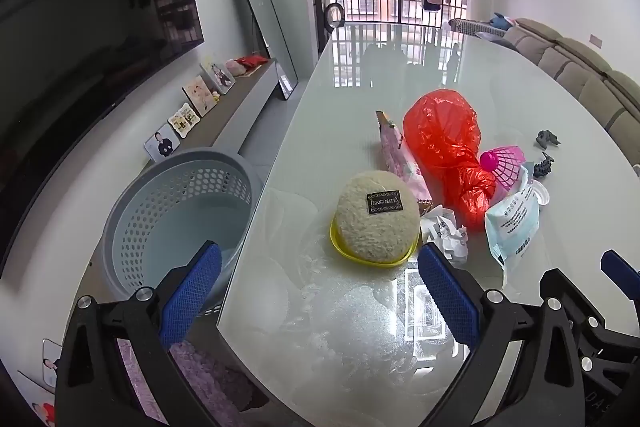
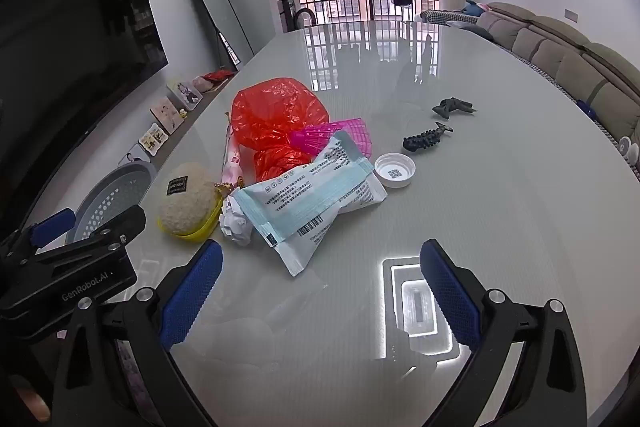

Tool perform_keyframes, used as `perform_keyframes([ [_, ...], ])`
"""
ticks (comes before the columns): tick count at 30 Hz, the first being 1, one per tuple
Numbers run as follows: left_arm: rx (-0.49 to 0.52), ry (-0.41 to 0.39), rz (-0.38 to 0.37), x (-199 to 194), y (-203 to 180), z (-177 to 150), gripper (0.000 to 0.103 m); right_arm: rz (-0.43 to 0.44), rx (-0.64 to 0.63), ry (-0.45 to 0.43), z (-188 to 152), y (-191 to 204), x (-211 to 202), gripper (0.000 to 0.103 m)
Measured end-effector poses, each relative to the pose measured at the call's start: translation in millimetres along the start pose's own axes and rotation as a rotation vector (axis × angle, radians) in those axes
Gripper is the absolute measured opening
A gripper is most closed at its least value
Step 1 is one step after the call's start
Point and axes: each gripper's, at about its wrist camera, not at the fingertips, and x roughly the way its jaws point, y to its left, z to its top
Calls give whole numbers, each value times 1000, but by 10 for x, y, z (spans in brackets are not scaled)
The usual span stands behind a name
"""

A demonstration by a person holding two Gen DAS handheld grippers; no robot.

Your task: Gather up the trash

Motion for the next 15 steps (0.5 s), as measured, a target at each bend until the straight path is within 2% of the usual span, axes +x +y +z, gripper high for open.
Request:
perform_keyframes([
  [15, -12, 4, -8, -64, 111, 5, 97, 3, 8, -10, 14, 7, -49, 95],
])
